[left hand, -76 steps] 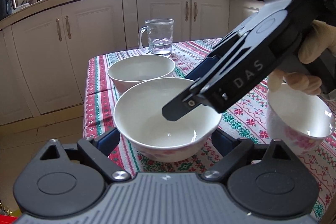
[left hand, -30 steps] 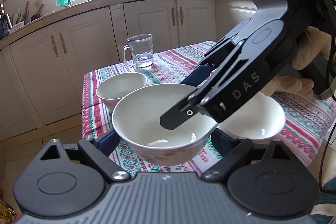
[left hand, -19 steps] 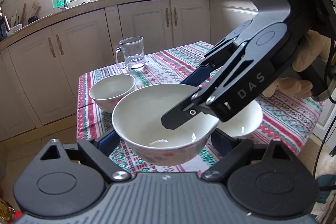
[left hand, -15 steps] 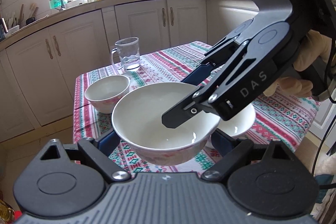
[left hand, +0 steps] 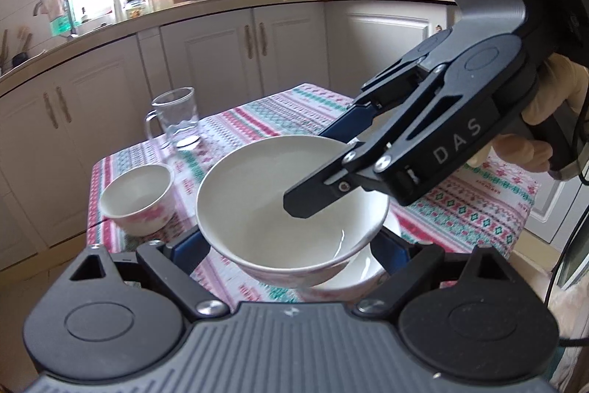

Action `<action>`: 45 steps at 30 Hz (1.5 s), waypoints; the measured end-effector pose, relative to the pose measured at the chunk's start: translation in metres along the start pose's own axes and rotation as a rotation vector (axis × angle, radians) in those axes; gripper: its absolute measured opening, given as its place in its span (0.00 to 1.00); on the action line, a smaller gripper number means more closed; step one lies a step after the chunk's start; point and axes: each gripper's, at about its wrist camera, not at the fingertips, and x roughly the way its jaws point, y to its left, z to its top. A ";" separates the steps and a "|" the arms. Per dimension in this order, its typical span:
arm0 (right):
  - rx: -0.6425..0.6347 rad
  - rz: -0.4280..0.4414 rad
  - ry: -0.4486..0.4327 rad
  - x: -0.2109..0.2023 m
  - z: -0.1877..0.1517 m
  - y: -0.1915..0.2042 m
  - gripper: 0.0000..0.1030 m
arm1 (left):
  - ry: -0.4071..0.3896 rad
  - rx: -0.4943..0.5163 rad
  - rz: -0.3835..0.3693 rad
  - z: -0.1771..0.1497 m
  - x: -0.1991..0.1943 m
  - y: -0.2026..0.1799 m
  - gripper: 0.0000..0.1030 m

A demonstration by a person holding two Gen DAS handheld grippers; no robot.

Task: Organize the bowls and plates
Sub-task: 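Lift the bowl with the right tool and carry it over the first bowl, then lower the bowl into the first bowl and open the right tool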

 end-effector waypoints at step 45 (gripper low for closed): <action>0.108 -0.037 0.051 0.017 -0.036 -0.031 0.68 | 0.109 -0.090 -0.144 -0.004 0.047 0.004 0.93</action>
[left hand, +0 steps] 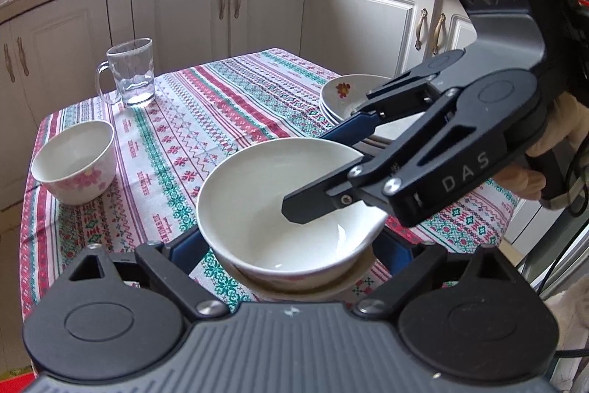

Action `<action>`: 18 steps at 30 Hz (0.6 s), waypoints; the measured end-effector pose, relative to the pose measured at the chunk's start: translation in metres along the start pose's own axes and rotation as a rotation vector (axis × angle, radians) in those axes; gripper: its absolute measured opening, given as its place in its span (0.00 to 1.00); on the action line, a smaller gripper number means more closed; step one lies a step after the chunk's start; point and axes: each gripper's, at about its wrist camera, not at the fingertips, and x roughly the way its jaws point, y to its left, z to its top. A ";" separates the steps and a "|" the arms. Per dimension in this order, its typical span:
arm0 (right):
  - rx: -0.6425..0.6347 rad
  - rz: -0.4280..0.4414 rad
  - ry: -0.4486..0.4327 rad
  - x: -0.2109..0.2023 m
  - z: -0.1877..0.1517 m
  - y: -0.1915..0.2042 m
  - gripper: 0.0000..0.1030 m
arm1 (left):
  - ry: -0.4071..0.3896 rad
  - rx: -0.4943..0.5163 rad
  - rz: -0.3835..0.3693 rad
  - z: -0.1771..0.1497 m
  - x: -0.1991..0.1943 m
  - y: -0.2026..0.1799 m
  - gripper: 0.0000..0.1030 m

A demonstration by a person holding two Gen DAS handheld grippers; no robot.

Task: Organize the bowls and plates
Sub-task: 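Lower the bowl into the first bowl and open the right tool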

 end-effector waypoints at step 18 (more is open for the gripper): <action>-0.013 0.006 -0.058 -0.011 0.000 0.012 0.98 | -0.020 0.003 0.033 -0.006 -0.013 -0.003 0.98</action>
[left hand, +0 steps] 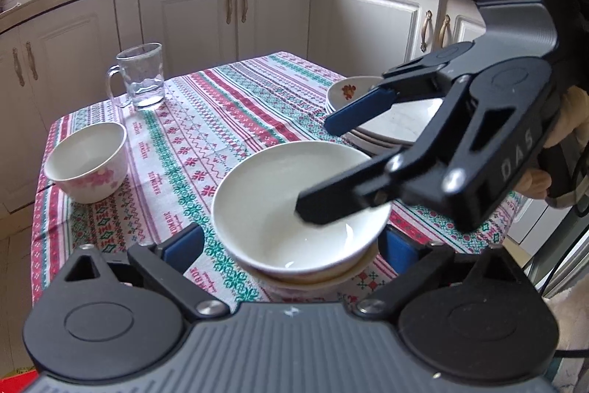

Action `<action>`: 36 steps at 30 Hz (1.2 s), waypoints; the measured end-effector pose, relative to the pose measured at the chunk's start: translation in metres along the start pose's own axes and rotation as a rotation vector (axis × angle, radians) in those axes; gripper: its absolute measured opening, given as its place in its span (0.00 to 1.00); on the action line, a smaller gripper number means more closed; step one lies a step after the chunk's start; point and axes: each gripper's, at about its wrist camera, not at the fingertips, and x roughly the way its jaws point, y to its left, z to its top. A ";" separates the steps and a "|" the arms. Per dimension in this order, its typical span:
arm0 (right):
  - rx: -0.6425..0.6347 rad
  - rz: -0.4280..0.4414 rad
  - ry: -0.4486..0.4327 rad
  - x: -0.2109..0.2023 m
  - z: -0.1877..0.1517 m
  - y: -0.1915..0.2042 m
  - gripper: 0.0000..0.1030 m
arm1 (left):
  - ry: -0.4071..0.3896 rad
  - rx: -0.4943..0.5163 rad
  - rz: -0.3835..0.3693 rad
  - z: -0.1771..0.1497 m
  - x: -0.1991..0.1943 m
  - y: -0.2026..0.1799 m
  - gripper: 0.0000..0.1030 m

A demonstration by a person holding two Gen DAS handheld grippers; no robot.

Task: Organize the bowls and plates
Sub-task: 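Lower the bowl into the first bowl and open the right tool, then reach the right tool to the last floral bowl and grasp its rim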

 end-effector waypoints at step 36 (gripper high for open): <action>0.040 -0.129 -0.032 -0.034 0.006 -0.021 1.00 | -0.115 -0.112 0.168 -0.026 -0.047 0.052 0.98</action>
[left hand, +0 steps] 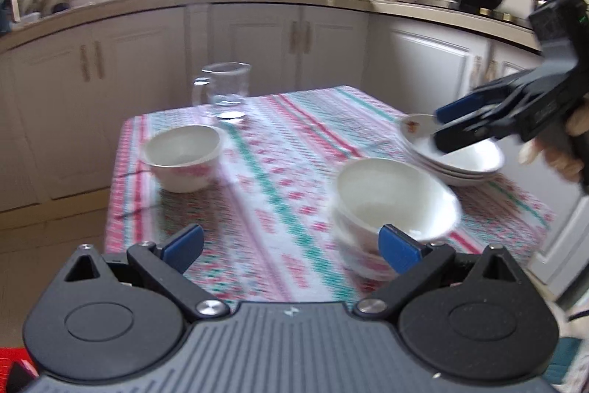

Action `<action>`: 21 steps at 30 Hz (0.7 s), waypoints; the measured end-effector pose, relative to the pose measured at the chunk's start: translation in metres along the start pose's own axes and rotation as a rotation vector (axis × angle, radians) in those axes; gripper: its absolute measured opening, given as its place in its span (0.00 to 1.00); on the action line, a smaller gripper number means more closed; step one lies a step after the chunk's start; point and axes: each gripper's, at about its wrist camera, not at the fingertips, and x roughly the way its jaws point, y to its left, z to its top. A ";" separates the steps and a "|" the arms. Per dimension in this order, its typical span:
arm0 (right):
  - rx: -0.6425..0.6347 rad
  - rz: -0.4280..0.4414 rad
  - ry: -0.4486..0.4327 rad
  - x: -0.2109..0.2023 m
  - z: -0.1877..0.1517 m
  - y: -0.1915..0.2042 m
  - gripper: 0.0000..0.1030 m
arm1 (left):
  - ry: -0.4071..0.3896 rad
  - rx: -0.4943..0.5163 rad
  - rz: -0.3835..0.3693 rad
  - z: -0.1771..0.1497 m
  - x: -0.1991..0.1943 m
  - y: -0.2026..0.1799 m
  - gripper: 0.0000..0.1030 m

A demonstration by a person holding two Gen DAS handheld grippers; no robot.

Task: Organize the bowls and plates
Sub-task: 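Reach the right tool to the last floral bowl and grasp its rim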

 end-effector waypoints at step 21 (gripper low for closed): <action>-0.203 0.245 0.239 0.161 0.140 0.014 0.99 | -0.013 0.014 0.159 0.022 0.125 0.087 0.98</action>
